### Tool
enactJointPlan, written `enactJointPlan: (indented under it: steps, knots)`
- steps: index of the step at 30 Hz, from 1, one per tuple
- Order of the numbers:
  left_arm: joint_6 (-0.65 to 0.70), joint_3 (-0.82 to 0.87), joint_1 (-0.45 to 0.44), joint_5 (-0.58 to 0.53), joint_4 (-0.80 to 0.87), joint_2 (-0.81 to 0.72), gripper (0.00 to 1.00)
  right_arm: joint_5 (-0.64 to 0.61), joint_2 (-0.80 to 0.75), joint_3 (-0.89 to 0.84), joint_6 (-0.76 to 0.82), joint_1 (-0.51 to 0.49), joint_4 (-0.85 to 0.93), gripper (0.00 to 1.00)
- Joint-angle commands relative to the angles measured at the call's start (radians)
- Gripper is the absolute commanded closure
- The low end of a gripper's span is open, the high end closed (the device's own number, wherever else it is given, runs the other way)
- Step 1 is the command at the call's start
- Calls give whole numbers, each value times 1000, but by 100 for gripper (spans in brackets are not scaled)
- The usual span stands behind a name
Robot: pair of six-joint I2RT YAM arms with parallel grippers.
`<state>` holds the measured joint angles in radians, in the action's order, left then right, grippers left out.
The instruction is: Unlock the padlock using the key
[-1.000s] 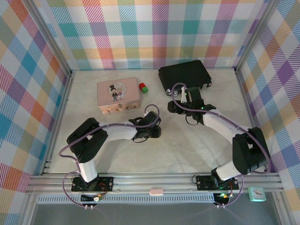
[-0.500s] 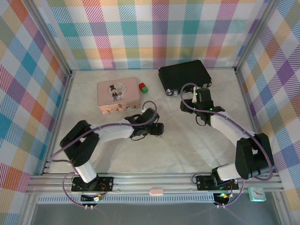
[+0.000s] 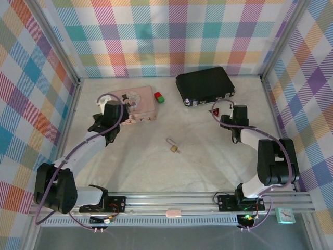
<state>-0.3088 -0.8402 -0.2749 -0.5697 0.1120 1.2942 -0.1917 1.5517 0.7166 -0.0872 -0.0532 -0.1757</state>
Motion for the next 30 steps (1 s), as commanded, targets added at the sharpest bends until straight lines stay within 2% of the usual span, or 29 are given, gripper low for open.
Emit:
enactJointPlan:
  steps: [1,3,5,6,7,8,12,16,19,22,24,26,30]
  knots:
    - [72,82,70,-123,-130,35,0,68,29,-17,61,12,-170,38]
    - [74,109,103,-137,-168,57,0,87,26,-43,72,13,-212,40]
    - [96,144,116,-127,-234,69,0,106,-4,-99,78,15,-283,34]
    - [111,170,121,-106,-286,74,0,106,-17,-138,76,15,-339,25]
    - [125,194,126,-82,-341,78,0,106,-30,-171,75,15,-387,6]
    - [138,216,131,-60,-394,85,0,106,-39,-204,71,17,-438,1]
    - [213,267,146,13,-551,127,0,118,-5,-323,51,38,-708,1]
    - [242,329,174,143,-689,173,0,116,-20,-312,50,38,-659,1]
    - [279,410,187,253,-895,229,0,116,-17,-315,52,38,-671,1]
    - [280,443,199,313,-946,240,0,118,-19,-316,52,38,-671,1]
    - [297,479,202,335,-1089,295,0,118,-18,-316,52,38,-671,1]
    - [284,460,203,335,-998,269,0,119,-18,-315,53,38,-669,1]
    - [291,461,202,332,-1027,282,0,119,-19,-316,53,38,-669,1]
